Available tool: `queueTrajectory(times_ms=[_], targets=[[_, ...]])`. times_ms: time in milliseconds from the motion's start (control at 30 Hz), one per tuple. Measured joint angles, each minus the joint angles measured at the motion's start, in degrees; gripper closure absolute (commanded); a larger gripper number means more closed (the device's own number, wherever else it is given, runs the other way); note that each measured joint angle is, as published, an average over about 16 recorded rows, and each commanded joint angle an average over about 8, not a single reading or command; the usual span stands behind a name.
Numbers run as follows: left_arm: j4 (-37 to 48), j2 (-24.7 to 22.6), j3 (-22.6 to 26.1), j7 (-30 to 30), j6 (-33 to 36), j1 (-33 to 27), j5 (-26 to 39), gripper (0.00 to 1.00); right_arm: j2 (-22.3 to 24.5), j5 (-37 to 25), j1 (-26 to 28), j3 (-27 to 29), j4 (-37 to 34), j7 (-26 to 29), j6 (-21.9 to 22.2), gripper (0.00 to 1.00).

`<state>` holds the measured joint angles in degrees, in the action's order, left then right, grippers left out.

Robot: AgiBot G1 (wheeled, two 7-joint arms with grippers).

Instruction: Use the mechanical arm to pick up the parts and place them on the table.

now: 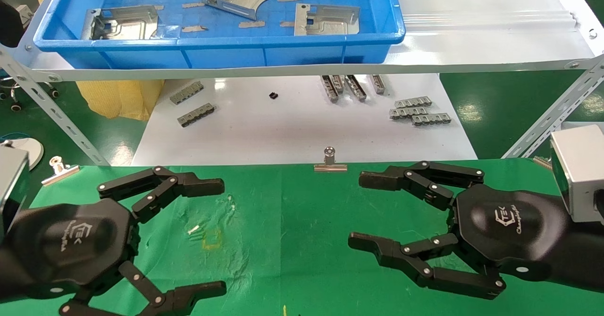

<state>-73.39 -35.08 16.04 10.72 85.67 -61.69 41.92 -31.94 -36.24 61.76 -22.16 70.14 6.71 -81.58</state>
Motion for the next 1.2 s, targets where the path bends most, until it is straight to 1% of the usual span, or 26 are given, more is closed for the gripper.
queueTrajectory(times_ms=[533, 633, 733, 833, 967, 1067, 1200], targets=[[0.11, 0.02, -0.03, -0.04, -0.01, -0.18, 0.06, 0.0, 0.0, 0.0, 0.0, 0.0, 0.0, 0.0, 0.0, 1.0], [0.78, -0.05, -0.08, -0.29, 0.15, -1.18, 0.37, 0.0, 0.0, 0.0, 0.0, 0.0, 0.0, 0.0, 0.0, 1.0], [2.31, -0.53, 0.0, -0.69, 0.37, -3.45, 1.16, 0.0, 0.0, 0.0, 0.0, 0.0, 0.0, 0.0, 0.0, 1.0], [5.09, -1.68, 0.39, -1.12, 0.4, -7.33, 2.71, 0.0, 0.0, 0.0, 0.0, 0.0, 0.0, 0.0, 0.0, 1.0], [11.52, -4.68, 1.65, -1.97, -0.32, -15.12, 6.5, 0.0, 0.0, 0.0, 0.0, 0.0, 0.0, 0.0, 0.0, 1.0], [18.75, -8.2, 3.09, -2.82, -2.31, -22.46, 10.49, 0.0, 0.0, 0.0, 0.0, 0.0, 0.0, 0.0, 0.0, 1.0], [30.52, -14.37, 5.42, -3.9, -8.4, -32.51, 16.69, 0.0, 0.0, 0.0, 0.0, 0.0, 0.0, 0.0, 0.0, 1.0]])
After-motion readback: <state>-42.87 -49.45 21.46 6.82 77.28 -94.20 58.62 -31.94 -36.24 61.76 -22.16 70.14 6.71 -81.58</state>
